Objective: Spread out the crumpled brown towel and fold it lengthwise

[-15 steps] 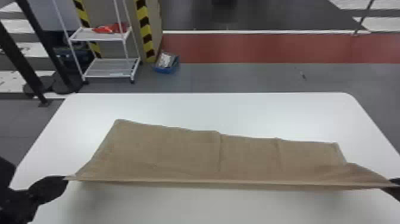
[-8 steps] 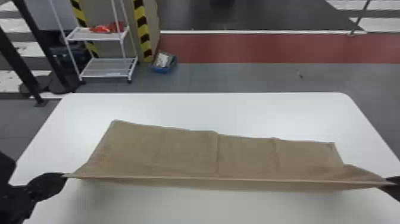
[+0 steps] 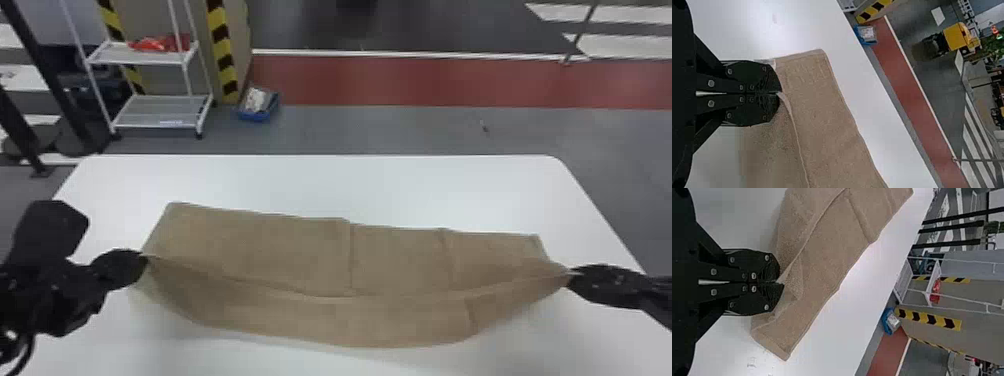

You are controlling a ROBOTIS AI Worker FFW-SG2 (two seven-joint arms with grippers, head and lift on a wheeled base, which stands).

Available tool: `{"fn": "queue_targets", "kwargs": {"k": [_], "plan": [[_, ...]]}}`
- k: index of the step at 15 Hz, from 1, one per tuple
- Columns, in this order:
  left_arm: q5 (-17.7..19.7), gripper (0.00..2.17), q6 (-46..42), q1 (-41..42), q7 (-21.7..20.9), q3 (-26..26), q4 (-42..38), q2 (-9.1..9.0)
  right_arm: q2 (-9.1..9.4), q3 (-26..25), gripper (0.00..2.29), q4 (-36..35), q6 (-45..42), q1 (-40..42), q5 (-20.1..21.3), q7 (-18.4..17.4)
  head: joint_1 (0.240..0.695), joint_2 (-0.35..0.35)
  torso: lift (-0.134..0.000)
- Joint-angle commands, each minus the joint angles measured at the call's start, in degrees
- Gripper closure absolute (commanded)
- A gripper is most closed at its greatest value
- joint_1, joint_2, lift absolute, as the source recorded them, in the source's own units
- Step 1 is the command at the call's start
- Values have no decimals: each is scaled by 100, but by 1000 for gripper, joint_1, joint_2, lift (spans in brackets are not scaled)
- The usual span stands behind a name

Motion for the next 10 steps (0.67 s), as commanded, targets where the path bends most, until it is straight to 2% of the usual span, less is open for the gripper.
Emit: {"fn": "queue_targets", "kwargs": {"k": [1, 3, 5, 8, 10], "plan": [[-99, 1781, 281, -422, 0, -227, 260, -3, -55, 132, 1463, 414, 161, -354, 271, 2, 695, -37, -124], [-169, 1781, 580, -739, 17, -333, 498, -21, -161, 264, 1457, 853, 372, -697, 429, 11, 695, -59, -124], [-327, 1781, 615, -1037, 96, -465, 753, -38, -170, 299, 1457, 1187, 460, -1022, 465, 11, 695, -71, -124], [-345, 1781, 738, -1266, 105, -403, 867, -30, -170, 193, 1457, 1108, 899, -1172, 298, 257, 695, -72, -124], [-310, 1781, 738, -1248, 88, -289, 867, 14, -213, 53, 1457, 704, 1128, -970, 298, 477, 695, -61, -124]]}}
